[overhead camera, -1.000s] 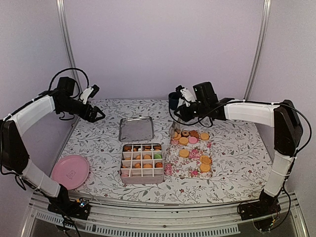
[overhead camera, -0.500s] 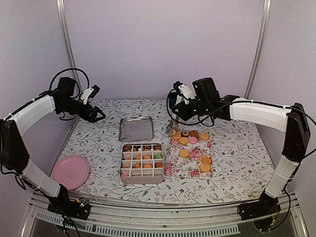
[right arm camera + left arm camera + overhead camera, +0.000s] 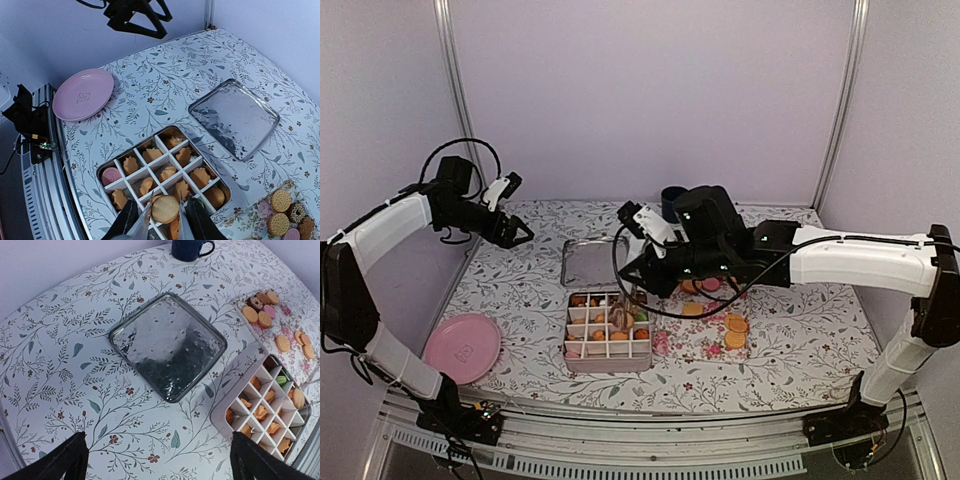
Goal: Pack the cookies
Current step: Place the fake cookies in the empty pocket of the box.
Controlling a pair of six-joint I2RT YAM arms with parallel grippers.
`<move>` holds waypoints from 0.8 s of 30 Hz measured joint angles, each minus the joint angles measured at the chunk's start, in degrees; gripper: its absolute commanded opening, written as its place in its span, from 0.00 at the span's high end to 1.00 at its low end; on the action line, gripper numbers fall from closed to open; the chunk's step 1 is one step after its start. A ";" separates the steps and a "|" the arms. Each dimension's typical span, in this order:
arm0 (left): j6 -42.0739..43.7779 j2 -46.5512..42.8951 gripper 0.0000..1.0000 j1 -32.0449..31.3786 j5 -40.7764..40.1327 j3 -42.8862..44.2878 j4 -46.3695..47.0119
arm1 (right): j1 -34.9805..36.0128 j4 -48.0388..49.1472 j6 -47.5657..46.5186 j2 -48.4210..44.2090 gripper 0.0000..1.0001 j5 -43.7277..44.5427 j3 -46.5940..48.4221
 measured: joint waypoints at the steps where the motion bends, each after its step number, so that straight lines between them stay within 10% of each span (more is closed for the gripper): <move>1: 0.00 0.00 0.01 0.00 0.00 0.00 -0.02 | 1.01 -0.15 0.42 0.00 0.94 -0.02 -0.15; 24: 0.02 0.44 0.01 0.00 0.07 0.66 -0.46 | 4.33 -0.59 3.61 0.02 0.70 -1.01 -2.19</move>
